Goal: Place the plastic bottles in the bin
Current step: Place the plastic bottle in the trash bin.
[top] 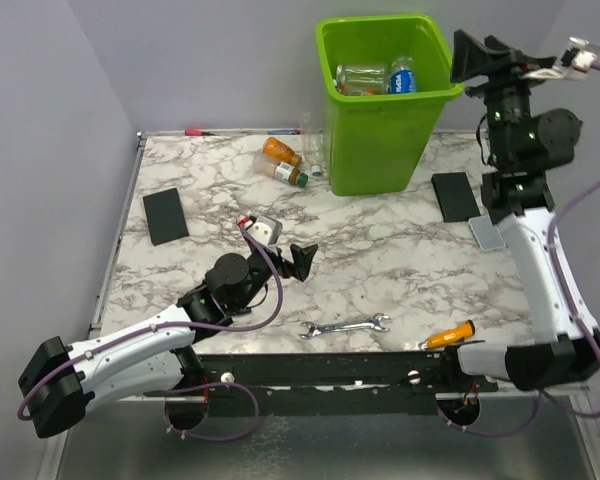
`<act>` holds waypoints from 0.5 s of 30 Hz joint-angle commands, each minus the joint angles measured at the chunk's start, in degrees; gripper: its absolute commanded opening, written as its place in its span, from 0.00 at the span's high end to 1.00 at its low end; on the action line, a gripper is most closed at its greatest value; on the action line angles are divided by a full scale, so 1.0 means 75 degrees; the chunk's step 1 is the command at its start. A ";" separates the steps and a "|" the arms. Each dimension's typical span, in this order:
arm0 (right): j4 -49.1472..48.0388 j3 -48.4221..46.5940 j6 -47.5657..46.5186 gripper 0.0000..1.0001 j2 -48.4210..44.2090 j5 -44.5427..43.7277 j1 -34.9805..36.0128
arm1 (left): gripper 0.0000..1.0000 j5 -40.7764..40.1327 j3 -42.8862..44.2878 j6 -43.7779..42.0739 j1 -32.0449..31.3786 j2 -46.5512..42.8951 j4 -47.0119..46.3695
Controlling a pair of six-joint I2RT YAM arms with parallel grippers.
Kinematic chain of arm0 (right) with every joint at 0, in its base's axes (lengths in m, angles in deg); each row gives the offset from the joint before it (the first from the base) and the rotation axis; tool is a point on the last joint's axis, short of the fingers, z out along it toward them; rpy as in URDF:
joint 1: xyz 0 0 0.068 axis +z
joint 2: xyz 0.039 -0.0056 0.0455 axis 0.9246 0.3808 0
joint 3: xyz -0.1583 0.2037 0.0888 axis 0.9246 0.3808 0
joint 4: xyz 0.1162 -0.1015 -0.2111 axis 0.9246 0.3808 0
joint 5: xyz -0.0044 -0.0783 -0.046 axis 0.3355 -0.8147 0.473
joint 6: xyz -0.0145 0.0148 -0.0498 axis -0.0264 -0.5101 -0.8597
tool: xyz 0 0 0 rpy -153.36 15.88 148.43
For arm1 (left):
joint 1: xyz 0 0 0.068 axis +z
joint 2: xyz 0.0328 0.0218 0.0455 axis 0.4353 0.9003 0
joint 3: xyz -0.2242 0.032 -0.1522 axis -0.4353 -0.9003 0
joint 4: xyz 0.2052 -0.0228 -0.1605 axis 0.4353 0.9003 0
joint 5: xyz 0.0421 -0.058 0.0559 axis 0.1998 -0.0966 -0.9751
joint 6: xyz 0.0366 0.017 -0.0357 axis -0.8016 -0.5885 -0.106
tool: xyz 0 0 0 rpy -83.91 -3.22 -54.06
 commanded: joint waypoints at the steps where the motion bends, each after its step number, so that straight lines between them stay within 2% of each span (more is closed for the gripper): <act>1: 0.0939 0.1511 0.1179 0.27 -0.1591 0.1483 0.0033 | 0.01 -0.1202 0.0431 0.0122 -0.0043 0.0049 0.0492; 6: 0.1257 0.4071 0.1938 0.28 -0.3580 0.2358 0.0038 | 0.01 -0.2966 0.0650 0.0271 0.0011 0.0075 0.1113; 8: 0.1860 0.4767 0.2028 0.28 -0.4209 0.2491 0.0036 | 0.01 -0.3184 0.0857 0.0587 0.0246 0.0147 0.1487; 11: 0.2703 0.5721 0.2101 0.28 -0.5003 0.2578 0.0039 | 0.01 -0.2093 0.1523 0.1594 0.1369 0.0569 0.2270; 15: 0.3040 0.7191 0.2337 0.29 -0.5934 0.2489 0.0040 | 0.01 -0.0414 0.2266 0.3141 0.3057 0.1740 0.2705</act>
